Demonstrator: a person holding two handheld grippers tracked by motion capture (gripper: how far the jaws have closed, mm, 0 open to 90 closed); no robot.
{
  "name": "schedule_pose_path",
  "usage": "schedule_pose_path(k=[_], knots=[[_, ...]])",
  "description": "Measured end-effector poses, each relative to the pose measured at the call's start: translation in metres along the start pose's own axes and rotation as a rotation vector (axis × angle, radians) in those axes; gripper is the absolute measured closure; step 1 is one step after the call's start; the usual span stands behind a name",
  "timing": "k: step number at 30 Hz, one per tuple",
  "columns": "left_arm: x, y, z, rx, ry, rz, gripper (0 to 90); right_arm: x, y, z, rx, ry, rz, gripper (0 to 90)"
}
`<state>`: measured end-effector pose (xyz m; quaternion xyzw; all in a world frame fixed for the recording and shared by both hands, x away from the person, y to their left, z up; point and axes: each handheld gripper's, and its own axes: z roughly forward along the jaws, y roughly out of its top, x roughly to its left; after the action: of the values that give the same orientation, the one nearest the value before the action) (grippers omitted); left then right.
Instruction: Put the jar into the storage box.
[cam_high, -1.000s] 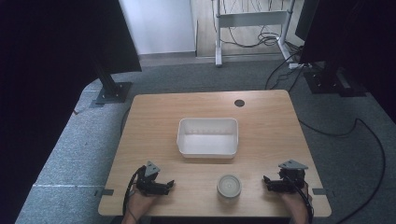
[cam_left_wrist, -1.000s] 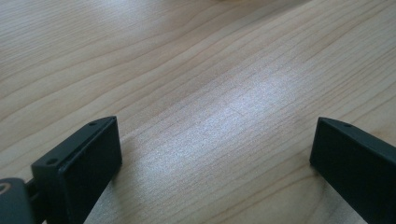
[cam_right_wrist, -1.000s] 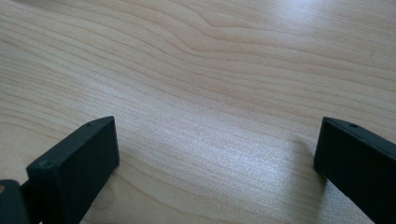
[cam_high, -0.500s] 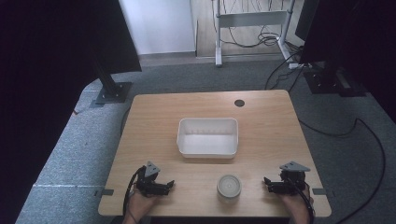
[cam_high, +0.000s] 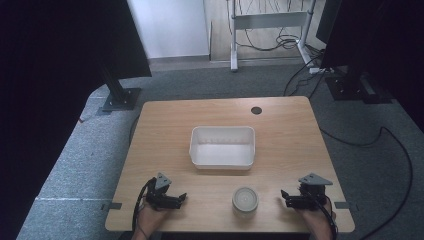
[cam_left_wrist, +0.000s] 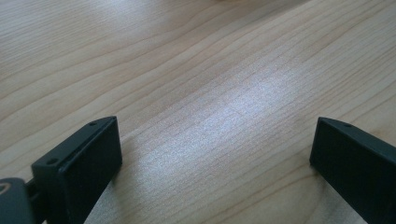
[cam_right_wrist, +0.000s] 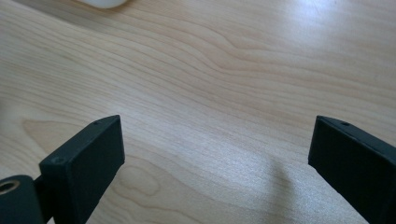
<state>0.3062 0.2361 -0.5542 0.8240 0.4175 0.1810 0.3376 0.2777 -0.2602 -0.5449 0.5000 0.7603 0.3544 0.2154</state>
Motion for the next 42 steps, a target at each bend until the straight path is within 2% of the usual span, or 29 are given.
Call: schedule_pose_path(k=[10, 22, 42], knots=[[0.000, 0.000, 0.000, 0.000, 0.003, -0.002, 1.9, 0.010, 0.002, -0.012, -0.017, 0.023, -0.034, 2.3], [0.000, 0.000, 0.000, 0.000, 0.003, -0.003, 1.9, 0.025, 0.004, -0.026, -0.044, 0.074, -0.070, 2.3], [0.000, 0.000, 0.000, 0.000, 0.003, -0.003, 1.9, 0.055, 0.007, -0.039, -0.081, 0.143, -0.130, 0.5]])
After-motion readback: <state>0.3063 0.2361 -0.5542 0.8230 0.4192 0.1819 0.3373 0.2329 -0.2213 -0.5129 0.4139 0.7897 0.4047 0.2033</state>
